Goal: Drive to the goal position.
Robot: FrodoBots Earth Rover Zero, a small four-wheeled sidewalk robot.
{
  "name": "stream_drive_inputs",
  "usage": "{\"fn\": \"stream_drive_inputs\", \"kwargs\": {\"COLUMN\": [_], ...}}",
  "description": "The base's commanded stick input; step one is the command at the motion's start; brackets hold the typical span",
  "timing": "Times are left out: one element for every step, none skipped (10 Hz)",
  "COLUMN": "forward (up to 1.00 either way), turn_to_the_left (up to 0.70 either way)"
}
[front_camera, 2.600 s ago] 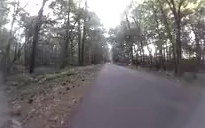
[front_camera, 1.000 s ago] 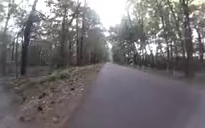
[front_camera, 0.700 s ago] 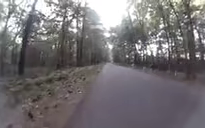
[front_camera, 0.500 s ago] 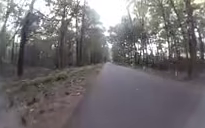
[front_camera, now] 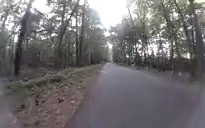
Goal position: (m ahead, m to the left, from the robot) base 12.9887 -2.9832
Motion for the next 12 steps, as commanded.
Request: {"fn": "stream_drive_inputs", "kwargs": {"forward": [0.7, 0.7, 0.7, 0.7, 0.7, 0.7, 0.7, 0.7, 0.7, 0.7, 0.7, 0.7], "turn_to_the_left": [0.0, 0.0, -0.01, -0.01, -0.01, -0.01, -0.01, -0.01, -0.01, -0.01, 0.0, 0.01]}}
